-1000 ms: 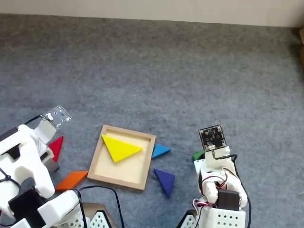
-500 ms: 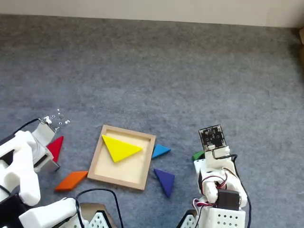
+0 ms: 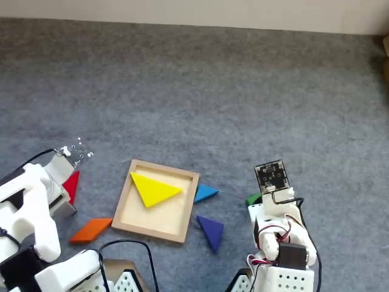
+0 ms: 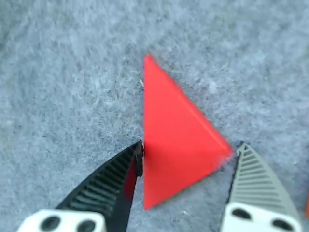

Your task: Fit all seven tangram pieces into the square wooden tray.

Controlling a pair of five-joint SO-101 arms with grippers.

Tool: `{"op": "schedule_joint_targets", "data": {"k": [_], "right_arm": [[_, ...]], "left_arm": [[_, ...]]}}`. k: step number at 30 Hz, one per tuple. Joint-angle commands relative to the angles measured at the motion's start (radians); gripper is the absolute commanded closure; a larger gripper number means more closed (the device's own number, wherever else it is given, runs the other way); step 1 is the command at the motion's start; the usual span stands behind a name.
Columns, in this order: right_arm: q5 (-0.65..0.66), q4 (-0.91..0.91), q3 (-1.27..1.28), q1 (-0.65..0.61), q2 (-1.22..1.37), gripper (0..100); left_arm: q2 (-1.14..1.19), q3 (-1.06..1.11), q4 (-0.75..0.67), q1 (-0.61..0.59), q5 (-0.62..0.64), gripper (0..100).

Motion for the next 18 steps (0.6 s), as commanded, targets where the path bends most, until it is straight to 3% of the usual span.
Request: {"op": "schedule_joint_targets", "data": {"k": [1,8,18], "right_arm": [[0.011,-0.013,0.093,0.012,-0.015,81.8],[0.011,-0.013,0.093,0.012,-0.015,81.8],[0.014,-0.015,0.093,0.012,-0.015,81.8]], "left_arm": [[0.027,-0.151,0.106,0.047,-0.083,71],[0.206,-0.375,0.325,0.047,-0.089,71],[0.323,-0.426,0.364,0.048,-0.087,71]]}}
